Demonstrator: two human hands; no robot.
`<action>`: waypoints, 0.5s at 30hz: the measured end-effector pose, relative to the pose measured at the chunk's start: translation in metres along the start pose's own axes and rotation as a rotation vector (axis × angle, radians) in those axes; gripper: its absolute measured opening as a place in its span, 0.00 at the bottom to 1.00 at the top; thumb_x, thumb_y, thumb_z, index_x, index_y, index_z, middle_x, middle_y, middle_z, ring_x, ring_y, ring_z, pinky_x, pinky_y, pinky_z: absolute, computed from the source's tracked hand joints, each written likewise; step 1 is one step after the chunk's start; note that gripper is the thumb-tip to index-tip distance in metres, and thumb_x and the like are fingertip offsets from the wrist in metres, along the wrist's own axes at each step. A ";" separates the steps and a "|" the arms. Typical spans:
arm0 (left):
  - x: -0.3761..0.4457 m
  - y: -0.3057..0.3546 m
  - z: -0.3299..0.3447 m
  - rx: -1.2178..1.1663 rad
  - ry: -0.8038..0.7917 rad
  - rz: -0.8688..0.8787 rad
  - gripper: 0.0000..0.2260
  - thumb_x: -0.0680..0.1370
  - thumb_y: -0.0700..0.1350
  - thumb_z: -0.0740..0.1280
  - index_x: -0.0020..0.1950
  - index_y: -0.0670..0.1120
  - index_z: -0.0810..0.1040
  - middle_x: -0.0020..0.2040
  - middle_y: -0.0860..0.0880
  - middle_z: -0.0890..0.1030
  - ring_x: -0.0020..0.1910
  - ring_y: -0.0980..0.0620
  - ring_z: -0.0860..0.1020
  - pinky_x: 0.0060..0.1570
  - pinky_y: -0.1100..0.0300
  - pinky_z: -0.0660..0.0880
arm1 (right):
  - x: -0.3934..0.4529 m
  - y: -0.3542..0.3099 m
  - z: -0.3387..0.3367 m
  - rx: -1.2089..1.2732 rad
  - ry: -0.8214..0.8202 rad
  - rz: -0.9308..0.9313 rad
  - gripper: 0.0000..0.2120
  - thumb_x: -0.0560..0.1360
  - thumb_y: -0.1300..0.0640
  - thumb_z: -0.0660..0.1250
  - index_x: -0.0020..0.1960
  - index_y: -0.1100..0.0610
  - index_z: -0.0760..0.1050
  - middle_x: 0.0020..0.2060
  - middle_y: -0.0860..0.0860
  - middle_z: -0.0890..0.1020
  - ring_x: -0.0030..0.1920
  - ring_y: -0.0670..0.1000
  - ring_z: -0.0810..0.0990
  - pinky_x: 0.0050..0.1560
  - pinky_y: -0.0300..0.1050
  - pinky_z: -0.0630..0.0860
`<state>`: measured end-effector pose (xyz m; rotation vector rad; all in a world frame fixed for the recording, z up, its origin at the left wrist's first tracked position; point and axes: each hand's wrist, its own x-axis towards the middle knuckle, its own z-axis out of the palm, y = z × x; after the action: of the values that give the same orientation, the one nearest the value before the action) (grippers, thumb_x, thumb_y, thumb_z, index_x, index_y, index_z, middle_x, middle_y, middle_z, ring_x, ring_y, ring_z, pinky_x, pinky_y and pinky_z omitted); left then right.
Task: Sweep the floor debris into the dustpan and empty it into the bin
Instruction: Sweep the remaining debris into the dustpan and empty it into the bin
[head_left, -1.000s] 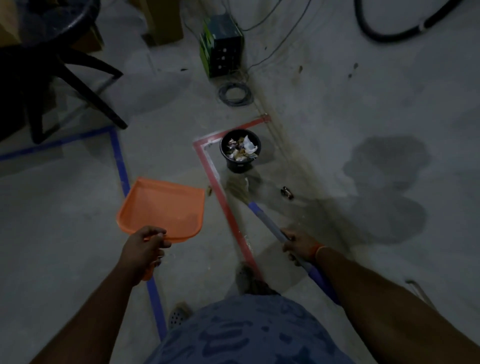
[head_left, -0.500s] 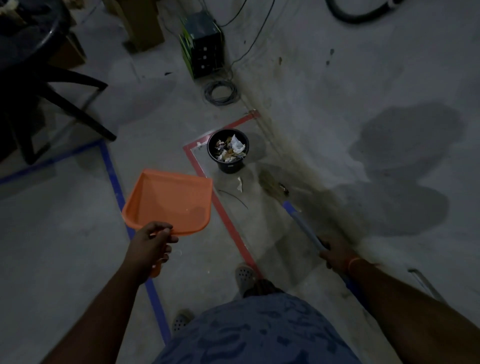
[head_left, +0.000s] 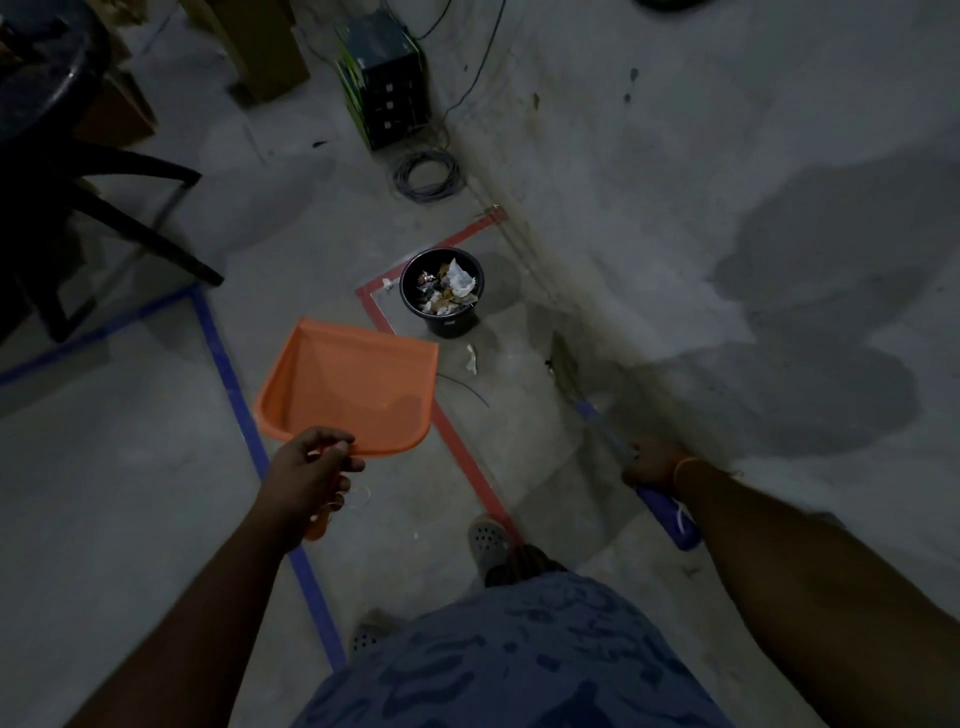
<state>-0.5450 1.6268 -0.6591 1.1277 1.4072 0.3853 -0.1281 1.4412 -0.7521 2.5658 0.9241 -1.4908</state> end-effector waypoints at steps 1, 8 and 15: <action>0.000 0.001 0.002 0.002 -0.002 0.001 0.06 0.84 0.40 0.64 0.58 0.41 0.78 0.45 0.36 0.84 0.28 0.51 0.75 0.27 0.60 0.70 | -0.002 0.000 0.001 0.025 0.004 0.005 0.33 0.70 0.58 0.72 0.74 0.57 0.66 0.66 0.59 0.74 0.61 0.59 0.75 0.55 0.46 0.74; -0.001 0.003 0.009 0.029 -0.029 -0.001 0.06 0.84 0.40 0.64 0.58 0.41 0.79 0.46 0.35 0.84 0.29 0.51 0.75 0.27 0.59 0.70 | -0.007 0.025 0.019 0.429 -0.139 0.107 0.27 0.70 0.74 0.66 0.69 0.68 0.67 0.43 0.62 0.77 0.38 0.60 0.77 0.38 0.51 0.78; 0.000 0.002 0.014 0.044 -0.057 -0.001 0.06 0.84 0.41 0.65 0.58 0.42 0.79 0.47 0.36 0.84 0.31 0.49 0.76 0.28 0.59 0.71 | -0.012 0.039 0.039 0.566 -0.141 0.072 0.22 0.75 0.71 0.56 0.64 0.52 0.68 0.36 0.60 0.73 0.30 0.54 0.71 0.31 0.45 0.70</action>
<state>-0.5317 1.6221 -0.6599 1.1648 1.3724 0.3206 -0.1434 1.3916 -0.7740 2.7422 0.4272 -2.1262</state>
